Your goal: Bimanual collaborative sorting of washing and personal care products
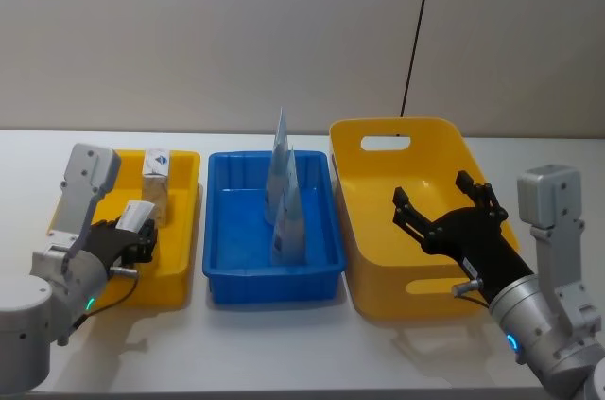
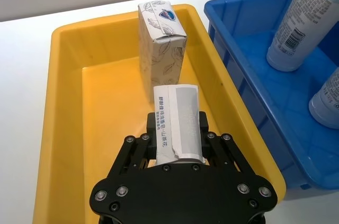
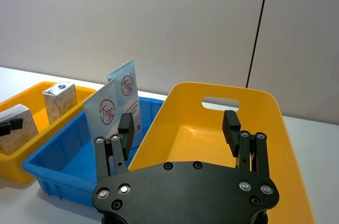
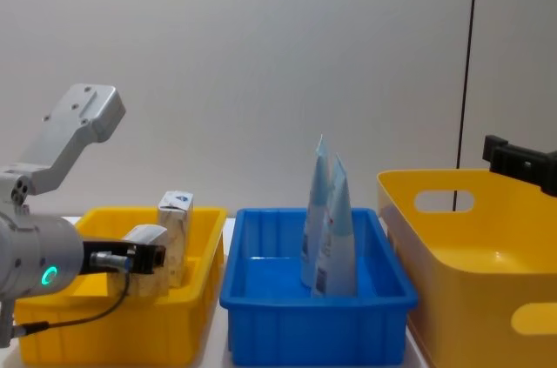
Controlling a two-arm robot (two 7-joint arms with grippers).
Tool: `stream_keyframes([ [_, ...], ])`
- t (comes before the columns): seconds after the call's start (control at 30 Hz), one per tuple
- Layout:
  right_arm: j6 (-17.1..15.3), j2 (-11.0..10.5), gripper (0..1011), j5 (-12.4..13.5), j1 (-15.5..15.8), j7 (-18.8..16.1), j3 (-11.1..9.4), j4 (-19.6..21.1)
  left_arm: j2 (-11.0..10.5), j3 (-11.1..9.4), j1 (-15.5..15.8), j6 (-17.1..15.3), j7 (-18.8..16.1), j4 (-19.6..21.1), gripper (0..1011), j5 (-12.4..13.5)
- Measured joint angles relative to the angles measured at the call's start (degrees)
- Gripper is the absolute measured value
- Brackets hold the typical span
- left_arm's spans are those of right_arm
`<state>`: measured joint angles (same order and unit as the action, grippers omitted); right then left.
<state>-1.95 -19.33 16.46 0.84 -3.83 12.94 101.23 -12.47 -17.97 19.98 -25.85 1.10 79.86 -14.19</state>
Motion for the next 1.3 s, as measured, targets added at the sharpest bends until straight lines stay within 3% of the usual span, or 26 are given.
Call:
stream_keyframes([
  [0.17, 0.00, 0.00, 1003, 0.00, 0.00, 0.00, 0.00, 0.00, -0.55, -0.11, -0.29, 0.38, 0.95, 0.69, 363, 0.08],
  [0.5, 0.00, 0.00, 1003, 0.00, 0.00, 0.00, 0.00, 0.00, -3.78, -0.66, -1.60, 3.80, 5.41, 4.17, 363, 0.56],
  [0.87, 0.00, 0.00, 1003, 0.00, 0.00, 0.00, 0.00, 0.00, -9.18, -0.65, -3.96, 10.23, 13.31, 9.85, 363, 0.48],
  [1.3, 0.00, 0.00, 1003, 0.00, 0.00, 0.00, 0.00, 0.00, -14.70, -0.84, -5.65, 15.18, 21.99, 15.00, 363, -1.22],
])
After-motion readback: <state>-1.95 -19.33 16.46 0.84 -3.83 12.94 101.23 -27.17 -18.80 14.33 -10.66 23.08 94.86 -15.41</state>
